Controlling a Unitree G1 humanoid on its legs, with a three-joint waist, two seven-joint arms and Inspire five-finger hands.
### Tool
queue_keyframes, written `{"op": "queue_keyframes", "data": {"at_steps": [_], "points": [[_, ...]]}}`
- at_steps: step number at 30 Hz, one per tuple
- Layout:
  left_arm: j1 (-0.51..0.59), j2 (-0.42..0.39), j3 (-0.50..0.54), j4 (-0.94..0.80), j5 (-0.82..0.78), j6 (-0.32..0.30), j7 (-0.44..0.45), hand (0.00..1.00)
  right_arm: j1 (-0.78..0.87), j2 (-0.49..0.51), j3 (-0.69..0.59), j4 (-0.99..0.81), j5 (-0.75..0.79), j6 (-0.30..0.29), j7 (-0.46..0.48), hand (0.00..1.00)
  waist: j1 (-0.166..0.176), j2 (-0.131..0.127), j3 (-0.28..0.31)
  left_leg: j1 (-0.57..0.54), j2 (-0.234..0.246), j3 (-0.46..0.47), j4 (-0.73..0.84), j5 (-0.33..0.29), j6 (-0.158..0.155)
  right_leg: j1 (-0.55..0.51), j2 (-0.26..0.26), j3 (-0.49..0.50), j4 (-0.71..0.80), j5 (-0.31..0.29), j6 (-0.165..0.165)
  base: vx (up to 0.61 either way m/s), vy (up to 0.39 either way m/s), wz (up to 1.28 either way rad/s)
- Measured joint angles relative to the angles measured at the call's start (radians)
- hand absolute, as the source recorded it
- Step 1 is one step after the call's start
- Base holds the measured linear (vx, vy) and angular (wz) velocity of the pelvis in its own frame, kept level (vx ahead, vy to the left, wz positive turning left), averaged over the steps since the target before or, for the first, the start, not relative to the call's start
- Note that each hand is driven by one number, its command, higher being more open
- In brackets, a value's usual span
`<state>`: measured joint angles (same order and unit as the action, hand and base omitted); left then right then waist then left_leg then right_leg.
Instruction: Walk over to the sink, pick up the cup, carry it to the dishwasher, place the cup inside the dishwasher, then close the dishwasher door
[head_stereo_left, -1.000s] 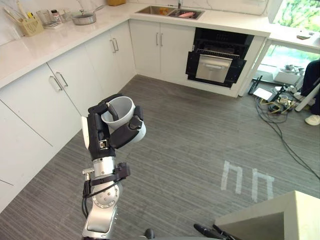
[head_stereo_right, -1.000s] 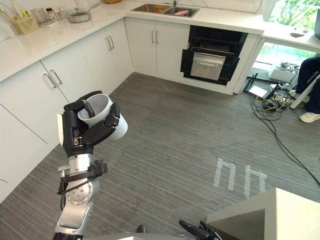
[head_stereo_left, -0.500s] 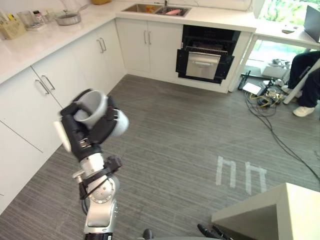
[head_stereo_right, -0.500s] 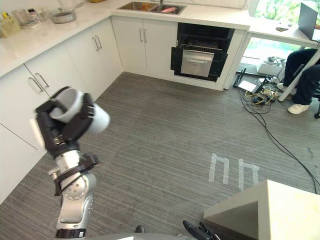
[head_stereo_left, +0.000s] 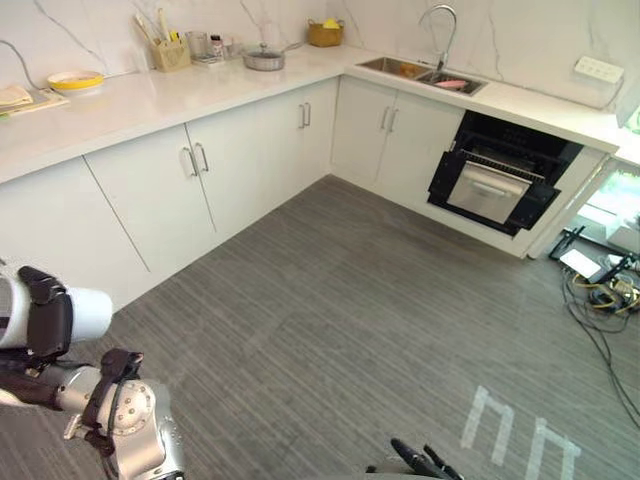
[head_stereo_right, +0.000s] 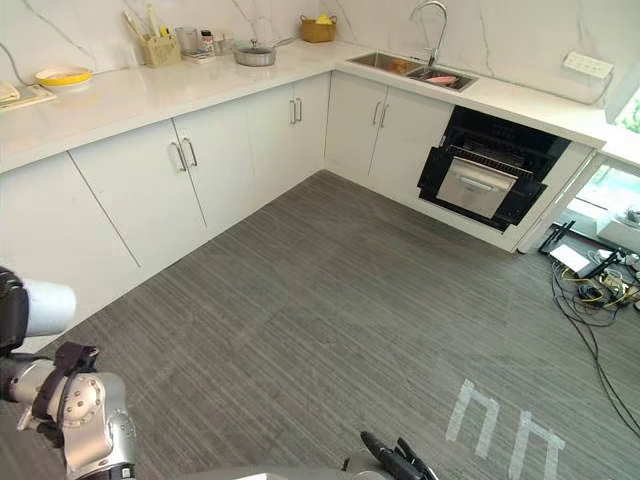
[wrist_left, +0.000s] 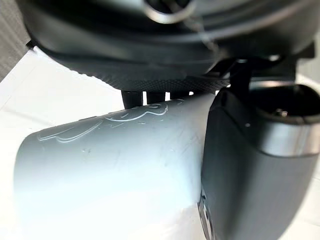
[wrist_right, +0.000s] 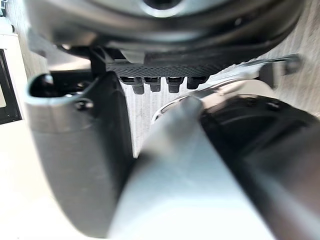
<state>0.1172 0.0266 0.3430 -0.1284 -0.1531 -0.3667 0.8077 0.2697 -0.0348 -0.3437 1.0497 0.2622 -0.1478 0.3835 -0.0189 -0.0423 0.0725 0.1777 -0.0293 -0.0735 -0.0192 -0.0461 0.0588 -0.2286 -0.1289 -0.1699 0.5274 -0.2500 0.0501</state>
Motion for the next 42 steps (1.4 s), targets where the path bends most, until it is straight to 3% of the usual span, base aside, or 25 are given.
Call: {"op": "queue_keyframes", "data": {"at_steps": [3, 6, 8, 10, 11, 12, 14, 16, 17, 20, 22, 24, 26, 27, 29, 30, 31, 32, 33, 34, 35, 36, 39, 40, 42], "points": [[-0.012, 0.008, -0.151, -0.054, 0.020, 0.036, -0.088, 0.00, 0.009, -0.003, 0.039, -0.029, 0.030, 0.012, 0.010, 1.00, -0.014, 0.001, 0.006, 0.016, 0.046, 0.002, 0.087, -0.105, -0.024, -0.052, 0.065, 0.088, -0.219, 0.106, 0.013, 0.25, -0.176, 0.02], [-0.019, 0.025, -0.200, -0.084, 0.037, 0.048, -0.160, 0.00, 0.015, 0.002, 0.045, -0.053, 0.030, 0.035, 0.010, 1.00, -0.030, -0.008, 0.015, 0.043, 0.071, 0.047, 0.202, -0.242, -0.056, -0.024, 0.048, 0.107, -0.318, 0.166, 0.021, 0.41, -0.253, 0.01], [-0.029, 0.014, -0.198, -0.088, 0.036, 0.053, -0.174, 0.00, 0.021, -0.005, 0.013, -0.080, 0.054, 0.048, 0.024, 1.00, -0.046, 0.032, 0.022, 0.091, 0.135, 0.058, 0.202, -0.298, -0.058, -0.043, 0.082, 0.072, -0.190, 0.198, 0.015, 0.58, -0.343, 0.28], [-0.032, 0.005, -0.196, -0.109, 0.035, 0.051, -0.176, 0.00, 0.027, -0.004, 0.013, -0.089, 0.069, 0.056, 0.022, 1.00, -0.052, 0.043, 0.016, 0.151, 0.171, 0.058, 0.182, -0.317, -0.047, -0.059, 0.103, 0.043, -0.079, 0.170, -0.032, 0.53, -0.315, 0.49], [-0.040, -0.017, -0.201, -0.109, 0.034, 0.049, -0.182, 0.00, 0.024, -0.012, 0.009, -0.088, 0.070, 0.062, 0.013, 1.00, -0.060, 0.055, 0.022, 0.089, 0.193, 0.081, 0.420, -0.332, -0.074, -0.035, 0.109, 0.010, -0.038, 0.119, -0.074, 0.43, -0.229, 0.40], [-0.039, -0.031, -0.209, -0.109, 0.033, 0.049, -0.182, 0.00, 0.026, -0.016, 0.006, -0.095, 0.070, 0.067, 0.010, 1.00, -0.062, 0.064, 0.026, 0.038, 0.204, 0.091, 0.559, -0.314, -0.077, -0.012, 0.116, -0.002, -0.033, 0.097, -0.076, 0.61, -0.295, 0.57], [-0.035, -0.082, -0.243, -0.114, 0.031, 0.036, -0.184, 0.00, 0.075, -0.024, 0.003, -0.154, 0.069, 0.086, 0.007, 1.00, -0.055, 0.099, 0.022, -0.132, 0.303, 0.136, 0.924, -0.055, -0.083, 0.083, 0.155, -0.040, -0.059, 0.031, -0.088, 0.62, -0.253, 0.43], [-0.030, -0.082, -0.237, -0.120, 0.031, 0.031, -0.196, 0.00, 0.091, -0.026, 0.008, -0.159, 0.070, 0.089, 0.002, 1.00, -0.043, 0.101, 0.019, -0.222, 0.367, 0.168, 1.086, 0.098, -0.067, 0.200, 0.183, -0.040, -0.161, 0.018, -0.105, 0.57, -0.107, 0.17], [-0.030, -0.082, -0.244, -0.143, 0.031, 0.031, -0.211, 0.00, 0.094, -0.030, 0.008, -0.167, 0.071, 0.090, 0.000, 1.00, -0.042, 0.100, 0.019, -0.299, 0.360, 0.198, 1.143, -0.009, -0.063, 0.255, 0.180, -0.041, -0.213, 0.014, -0.118, 0.58, -0.071, 0.14], [-0.033, -0.081, -0.268, -0.195, 0.033, 0.001, -0.267, 0.00, 0.093, -0.053, 0.020, -0.172, 0.070, 0.084, 0.000, 1.00, -0.018, 0.081, 0.025, -0.394, 0.315, 0.368, 0.957, -0.197, -0.056, 0.381, 0.146, -0.025, -0.289, 0.026, -0.093, 0.58, -0.045, -0.06], [-0.029, -0.080, -0.285, -0.203, 0.034, -0.014, -0.270, 0.00, 0.082, -0.060, 0.045, -0.175, 0.070, 0.073, 0.000, 1.00, -0.012, 0.061, 0.015, -0.397, 0.264, 0.438, 0.708, -0.213, -0.057, 0.431, 0.110, 0.008, -0.308, 0.026, -0.092, 0.50, 0.016, -0.32], [-0.017, -0.074, -0.348, -0.239, 0.050, -0.044, -0.269, 0.00, 0.053, -0.072, 0.074, -0.179, 0.073, 0.059, 0.000, 1.00, 0.006, 0.049, 0.009, -0.421, 0.197, 0.376, 0.356, -0.083, -0.057, 0.464, 0.080, 0.097, -0.296, 0.000, -0.045, 0.68, 0.126, -0.65], [0.012, -0.062, -0.420, -0.238, 0.100, -0.067, -0.279, 0.00, 0.029, -0.064, 0.073, -0.156, 0.079, 0.060, -0.005, 1.00, 0.032, 0.036, -0.020, -0.416, 0.145, 0.296, 0.237, 0.166, -0.061, 0.501, 0.054, 0.191, -0.288, -0.038, 0.013, 0.70, 0.287, -0.65], [0.015, -0.038, -0.432, -0.223, 0.099, -0.066, -0.295, 0.00, 0.003, -0.042, 0.067, -0.119, 0.084, 0.061, -0.015, 1.00, 0.011, 0.000, -0.043, -0.398, 0.116, 0.307, 0.236, 0.159, -0.035, 0.494, 0.019, 0.208, -0.260, -0.033, 0.020, 0.72, 0.268, -0.29], [0.009, -0.023, -0.433, -0.168, 0.092, -0.066, -0.331, 0.00, -0.033, -0.013, 0.067, -0.052, 0.089, 0.063, -0.012, 1.00, -0.017, 0.005, -0.040, -0.398, 0.165, 0.272, 0.341, 0.084, -0.033, 0.465, 0.055, 0.264, -0.239, -0.028, -0.017, 0.55, 0.161, -0.29], [-0.016, -0.002, -0.420, -0.115, 0.081, -0.066, -0.356, 0.00, -0.045, 0.000, 0.050, -0.056, 0.094, 0.055, -0.015, 1.00, -0.001, -0.010, -0.010, -0.453, 0.186, 0.288, 0.558, 0.024, -0.048, 0.489, 0.052, 0.282, -0.311, 0.115, -0.020, 0.26, 0.131, -0.44], [-0.029, 0.005, -0.433, -0.082, 0.072, -0.068, -0.372, 0.00, -0.028, -0.002, 0.035, -0.047, 0.097, 0.052, -0.015, 1.00, -0.010, -0.026, -0.011, -0.450, 0.160, 0.275, 0.570, -0.027, -0.071, 0.505, 0.045, 0.287, -0.274, 0.106, -0.003, 0.24, 0.190, -0.20], [-0.038, -0.003, -0.483, -0.037, 0.064, -0.057, -0.408, 0.00, 0.003, -0.024, 0.003, -0.018, 0.110, 0.044, -0.019, 1.00, -0.022, 0.021, -0.033, -0.418, 0.132, 0.265, 0.454, -0.018, -0.047, 0.483, 0.070, 0.261, -0.156, 0.106, -0.003, 0.23, 0.230, 0.14], [-0.039, 0.015, -0.512, -0.025, 0.061, -0.058, -0.431, 0.00, 0.007, -0.025, -0.023, 0.008, 0.121, 0.039, -0.037, 1.00, -0.027, 0.000, -0.036, -0.378, 0.115, 0.289, 0.422, -0.060, -0.028, 0.422, 0.056, 0.243, 0.015, 0.104, 0.008, 0.33, 0.198, 0.02], [-0.044, 0.040, -0.537, -0.021, 0.059, -0.056, -0.455, 0.00, 0.014, -0.016, -0.036, 0.018, 0.129, 0.038, -0.042, 1.00, -0.027, -0.038, -0.029, -0.315, 0.074, 0.307, 0.361, -0.071, -0.027, 0.342, 0.010, 0.235, 0.189, 0.164, 0.094, 0.32, 0.135, -0.22], [-0.046, 0.053, -0.566, -0.021, 0.058, -0.053, -0.474, 0.00, 0.026, -0.015, -0.041, 0.031, 0.127, 0.035, -0.043, 1.00, -0.033, -0.049, -0.023, -0.246, 0.046, 0.324, 0.292, -0.073, -0.025, 0.256, -0.043, 0.196, 0.359, 0.270, 0.100, 0.34, 0.067, -0.45], [-0.053, 0.049, -0.575, -0.020, 0.063, -0.053, -0.488, 0.00, 0.031, -0.018, -0.038, 0.039, 0.121, 0.036, -0.042, 1.00, -0.040, -0.030, -0.018, -0.203, 0.051, 0.348, 0.255, -0.087, -0.027, 0.159, -0.074, 0.139, 0.448, 0.156, 0.028, 0.35, 0.097, -0.47], [-0.086, 0.052, -0.575, -0.020, 0.065, -0.047, -0.491, 0.00, 0.015, -0.015, -0.050, 0.042, 0.137, 0.035, -0.028, 1.00, -0.069, 0.028, 0.007, -0.119, 0.103, 0.394, 0.201, -0.088, -0.046, 0.049, -0.046, -0.008, 0.287, -0.011, -0.007, 0.41, 0.054, -0.54], [-0.110, 0.053, -0.575, -0.019, 0.064, -0.030, -0.505, 0.00, 0.007, -0.013, -0.055, 0.030, 0.136, 0.031, -0.019, 1.00, -0.081, 0.050, 0.018, -0.078, 0.137, 0.409, 0.181, -0.096, -0.063, 0.037, 0.009, -0.062, 0.087, -0.015, -0.014, 0.43, -0.054, -0.60], [-0.130, 0.051, -0.573, -0.019, 0.052, -0.019, -0.541, 0.00, 0.007, -0.003, -0.050, 0.021, 0.119, 0.034, -0.019, 1.00, -0.077, 0.046, 0.017, -0.014, 0.164, 0.439, 0.161, -0.115, -0.096, 0.055, 0.090, -0.093, -0.266, 0.121, -0.047, 0.46, -0.090, -0.53]]}}
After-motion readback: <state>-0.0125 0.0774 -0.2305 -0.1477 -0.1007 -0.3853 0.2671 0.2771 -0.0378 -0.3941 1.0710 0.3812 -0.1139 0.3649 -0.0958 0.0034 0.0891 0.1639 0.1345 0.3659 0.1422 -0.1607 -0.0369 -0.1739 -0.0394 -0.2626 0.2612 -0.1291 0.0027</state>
